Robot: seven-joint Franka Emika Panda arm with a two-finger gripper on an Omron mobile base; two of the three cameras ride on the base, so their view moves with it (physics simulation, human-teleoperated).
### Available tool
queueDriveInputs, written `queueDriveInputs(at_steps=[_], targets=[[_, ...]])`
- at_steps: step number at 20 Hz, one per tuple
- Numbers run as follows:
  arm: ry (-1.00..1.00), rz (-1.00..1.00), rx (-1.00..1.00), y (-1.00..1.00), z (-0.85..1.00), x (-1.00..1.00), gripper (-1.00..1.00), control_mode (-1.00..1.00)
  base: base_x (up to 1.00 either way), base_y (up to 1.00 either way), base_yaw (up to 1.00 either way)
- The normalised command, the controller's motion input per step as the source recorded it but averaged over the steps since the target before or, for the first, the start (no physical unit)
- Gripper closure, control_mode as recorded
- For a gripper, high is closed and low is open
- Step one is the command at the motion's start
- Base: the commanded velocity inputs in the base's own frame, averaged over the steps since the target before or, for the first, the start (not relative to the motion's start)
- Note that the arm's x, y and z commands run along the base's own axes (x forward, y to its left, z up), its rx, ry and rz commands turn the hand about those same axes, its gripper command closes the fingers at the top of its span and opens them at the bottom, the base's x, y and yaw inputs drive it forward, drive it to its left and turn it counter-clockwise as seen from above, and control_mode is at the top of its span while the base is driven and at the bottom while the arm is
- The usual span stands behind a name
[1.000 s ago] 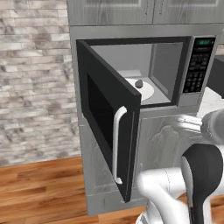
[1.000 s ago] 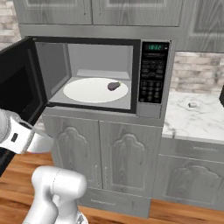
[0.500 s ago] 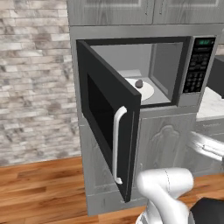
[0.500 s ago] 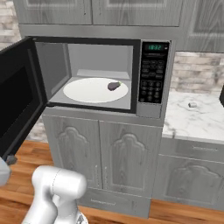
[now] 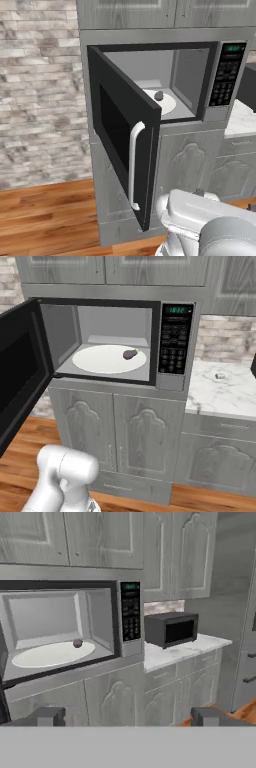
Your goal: Close the microwave door.
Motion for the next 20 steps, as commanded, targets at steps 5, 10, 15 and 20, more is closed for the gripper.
queueDriveInputs(at_steps=[5,10,15,20], targets=[[-0.01,-0.16,-0.23,1.00,-0.08,-0.08,-1.00,-1.00,0.00,0.00,0.00],[-0.04,-0.15,-0.13,0.81,-0.26,0.30,-1.00,-1.00,0.00,0.00,0.00],[0.00,-0.06,-0.15,0.09,-0.38,0.92,-1.00,-1.00,0.00,0.00,0.00],[0.01,-0.05,-0.13,-0.02,-0.55,1.00,-1.00,-1.00,0.00,0.00,0.00]])
